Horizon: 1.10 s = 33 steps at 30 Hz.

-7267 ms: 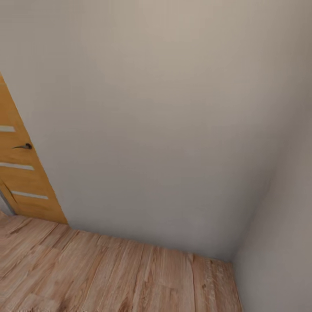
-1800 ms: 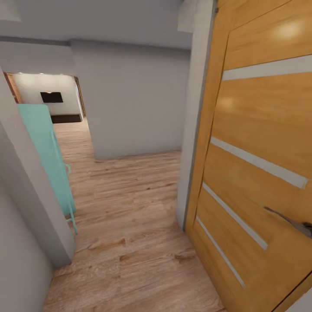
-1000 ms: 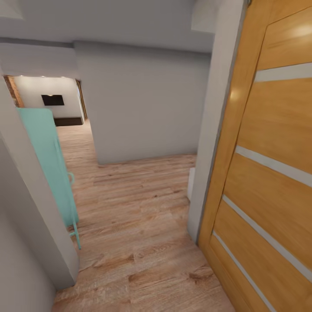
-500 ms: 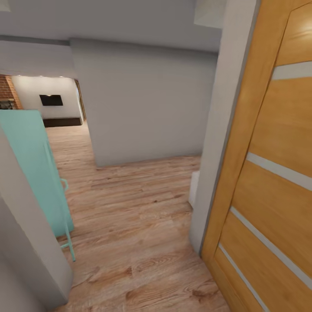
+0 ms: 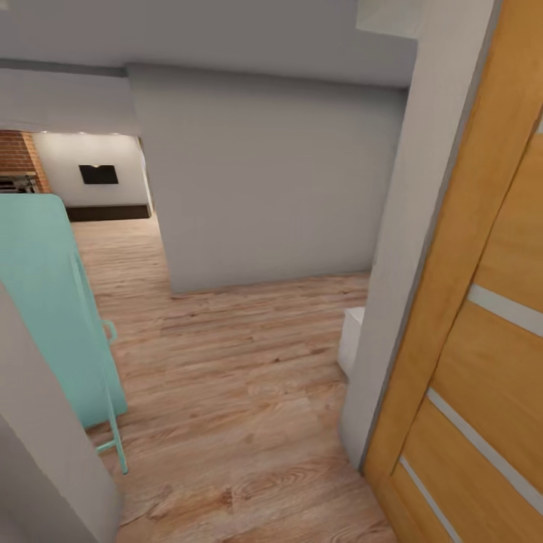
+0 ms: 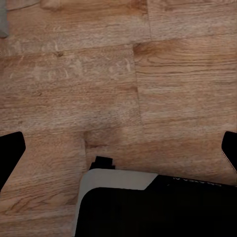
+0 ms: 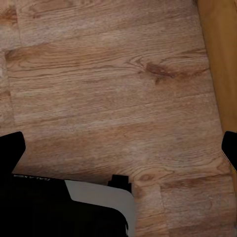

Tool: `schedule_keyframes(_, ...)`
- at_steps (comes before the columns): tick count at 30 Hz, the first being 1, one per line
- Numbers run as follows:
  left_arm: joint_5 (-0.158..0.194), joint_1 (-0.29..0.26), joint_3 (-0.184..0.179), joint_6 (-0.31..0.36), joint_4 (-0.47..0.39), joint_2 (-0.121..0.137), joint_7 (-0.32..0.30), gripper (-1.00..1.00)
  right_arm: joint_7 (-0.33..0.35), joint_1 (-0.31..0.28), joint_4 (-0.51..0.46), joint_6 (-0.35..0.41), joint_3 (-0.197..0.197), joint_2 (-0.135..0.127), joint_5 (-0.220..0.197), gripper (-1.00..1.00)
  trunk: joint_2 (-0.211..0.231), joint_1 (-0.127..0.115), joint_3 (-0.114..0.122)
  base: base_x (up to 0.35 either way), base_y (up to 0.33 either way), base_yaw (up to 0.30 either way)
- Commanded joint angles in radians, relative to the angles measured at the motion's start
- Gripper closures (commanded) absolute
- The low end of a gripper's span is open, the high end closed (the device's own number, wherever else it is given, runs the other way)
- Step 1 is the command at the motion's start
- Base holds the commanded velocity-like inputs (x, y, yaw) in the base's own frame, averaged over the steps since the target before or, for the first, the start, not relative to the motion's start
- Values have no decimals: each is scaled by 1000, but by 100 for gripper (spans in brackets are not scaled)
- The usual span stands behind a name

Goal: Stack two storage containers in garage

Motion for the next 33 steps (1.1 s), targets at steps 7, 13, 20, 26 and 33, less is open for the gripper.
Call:
schedule_keyframes(7, 1, -2, 4, -7, 4, 0, 3, -100, 1, -2, 5, -7, -7, -1, 10, -100, -2, 1, -2, 326, 0, 35)
schedule_keyframes(13, 1, -2, 4, -7, 4, 0, 3, -100, 1, -2, 5, -7, -7, -1, 10, -100, -2, 1, -2, 326, 0, 2)
schedule_keyframes(20, 1, -2, 4, -7, 4, 0, 3, -100, 1, -2, 5, -7, -7, -1, 10, -100, -2, 1, -2, 326, 0, 154)
schedule_keyframes(26, 1, -2, 4, -7, 4, 0, 3, -100, 1, -2, 4, -7, -7, -1, 10, -100, -2, 1, -2, 326, 0, 98)
schedule_keyframes(33, 1, -2, 3, -7, 5, -1, 3, -100, 1, -2, 5, -7, -7, -1, 10, -100, -2, 1, -2, 326, 0, 11)
